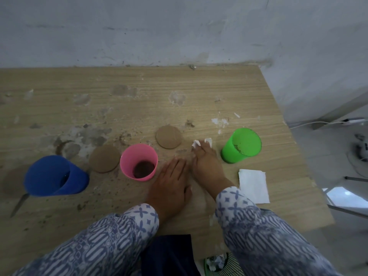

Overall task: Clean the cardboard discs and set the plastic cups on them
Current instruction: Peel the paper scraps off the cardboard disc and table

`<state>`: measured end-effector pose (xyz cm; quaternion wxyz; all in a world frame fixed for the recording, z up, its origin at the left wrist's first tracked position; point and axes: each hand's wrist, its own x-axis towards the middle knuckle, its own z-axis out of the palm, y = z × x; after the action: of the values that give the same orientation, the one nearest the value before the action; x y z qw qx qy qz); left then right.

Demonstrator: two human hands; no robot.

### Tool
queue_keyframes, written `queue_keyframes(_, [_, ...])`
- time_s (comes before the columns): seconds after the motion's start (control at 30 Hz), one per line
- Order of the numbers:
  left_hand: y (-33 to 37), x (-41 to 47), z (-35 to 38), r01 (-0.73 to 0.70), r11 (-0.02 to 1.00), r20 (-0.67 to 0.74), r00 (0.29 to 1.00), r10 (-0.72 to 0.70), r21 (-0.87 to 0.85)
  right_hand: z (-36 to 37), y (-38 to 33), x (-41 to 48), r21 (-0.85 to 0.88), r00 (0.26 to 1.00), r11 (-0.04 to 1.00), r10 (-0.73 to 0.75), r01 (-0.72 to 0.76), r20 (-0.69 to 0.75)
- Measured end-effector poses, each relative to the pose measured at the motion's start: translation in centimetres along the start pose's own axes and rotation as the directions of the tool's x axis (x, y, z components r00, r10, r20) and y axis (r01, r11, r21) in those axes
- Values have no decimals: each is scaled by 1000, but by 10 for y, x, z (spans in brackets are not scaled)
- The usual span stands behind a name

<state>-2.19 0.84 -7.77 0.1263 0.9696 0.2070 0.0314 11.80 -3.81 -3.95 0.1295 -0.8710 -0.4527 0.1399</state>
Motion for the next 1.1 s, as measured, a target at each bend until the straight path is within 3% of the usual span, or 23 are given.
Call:
queue_keyframes(0.17, [1, -1, -3, -25, 999, -35, 999, 23, -43, 9, -4, -21, -52, 985, 984, -170, 170, -3])
queue_keyframes(0.43, [0, -1, 0, 1, 1000, 4, 1000, -1, -8, -4, -9, 7, -75, 998, 997, 23, -28, -65])
queue_keyframes(0.53, [0, 0, -1, 2, 999, 0, 1000, -2, -45, -4, -15, 7, -60, 996, 995, -78, 81, 39])
queue_keyframes(0.63, [1, -1, -2, -7, 998, -16, 1000, 6, -57, -2, -4, -12, -1, 985, 985, -170, 170, 33])
queue_keyframes(0.77, [0, -1, 0, -5, 1000, -3, 1000, 5, -5, 1, 10, -11, -36, 999, 998, -45, 44, -9])
queue_keyframes(0.87, [-2, 0, 4, 1, 1000, 8, 1000, -1, -24, -1, -1, 4, -145, 997, 989, 19, -8, 72])
queue_keyframes(1.0, [-2, 0, 4, -2, 998, -7, 1000, 2, -63, 2, -6, 0, -186, 983, 967, -161, 174, 83])
queue_keyframes(1.1, [0, -1, 2, -27, 998, -46, 999, 24, -60, 13, 8, -16, -296, 936, 888, -342, 352, 86])
